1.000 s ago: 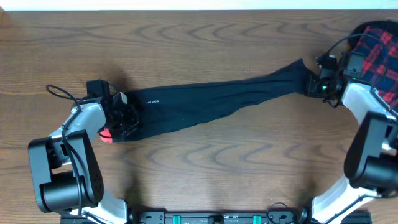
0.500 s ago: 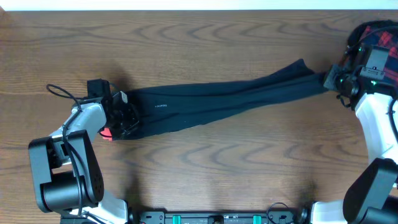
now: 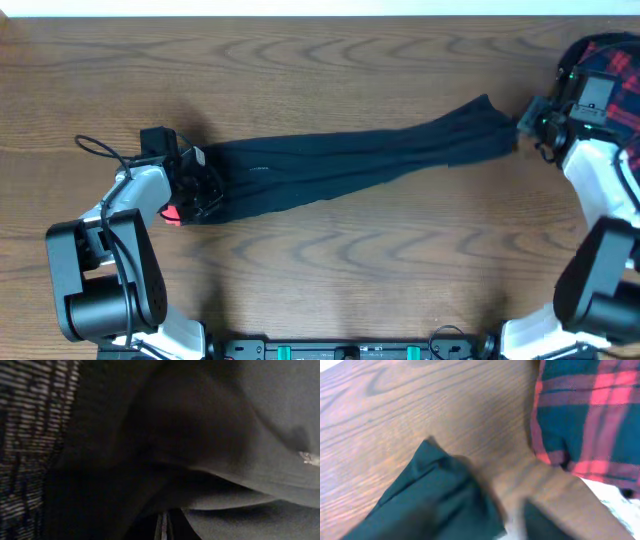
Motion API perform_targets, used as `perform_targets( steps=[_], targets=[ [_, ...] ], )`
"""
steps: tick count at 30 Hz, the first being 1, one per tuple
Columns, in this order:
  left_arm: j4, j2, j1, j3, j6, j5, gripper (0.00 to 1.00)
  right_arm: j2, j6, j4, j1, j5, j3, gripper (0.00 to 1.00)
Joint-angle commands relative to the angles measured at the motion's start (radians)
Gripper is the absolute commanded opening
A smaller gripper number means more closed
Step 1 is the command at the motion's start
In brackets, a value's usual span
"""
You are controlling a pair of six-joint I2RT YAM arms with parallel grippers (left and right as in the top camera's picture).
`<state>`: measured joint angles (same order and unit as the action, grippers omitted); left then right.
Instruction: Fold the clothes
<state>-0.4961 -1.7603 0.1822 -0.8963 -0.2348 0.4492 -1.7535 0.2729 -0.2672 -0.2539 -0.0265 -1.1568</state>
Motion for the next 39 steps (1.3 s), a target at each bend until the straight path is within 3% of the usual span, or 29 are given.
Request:
perform_targets(
  steps=[1,15,17,20,21,30,39],
  targets=[
    [0.015,-0.059,-0.002,0.035,0.013,-0.121,0.07,-0.071,0.026,0.017,-0.005,-0.002,-0.008,0.99],
    [0.016,-0.059,-0.002,0.035,0.014,-0.121,0.07,0.000,-0.233,-0.117,-0.005,-0.110,-0.008,0.96],
    [0.016,-0.059,-0.002,0.035,0.014,-0.121,0.07,0.009,-0.261,-0.115,-0.005,-0.135,-0.008,0.81],
    [0.016,-0.059,-0.002,0.035,0.014,-0.121,0.07,0.000,-0.267,-0.116,-0.010,-0.130,-0.008,0.38],
    [0.016,-0.059,-0.002,0.035,0.014,-0.121,0.06,-0.005,-0.267,-0.110,-0.015,-0.130,-0.008,0.31],
    [0.015,-0.059,-0.002,0.035,0.014,-0.121,0.07,-0.088,-0.267,-0.050,-0.053,-0.133,-0.008,0.46],
    [0.012,-0.059,-0.002,0.035,0.014,-0.121,0.07,-0.164,-0.271,-0.002,-0.053,-0.171,-0.008,0.41]
  ],
)
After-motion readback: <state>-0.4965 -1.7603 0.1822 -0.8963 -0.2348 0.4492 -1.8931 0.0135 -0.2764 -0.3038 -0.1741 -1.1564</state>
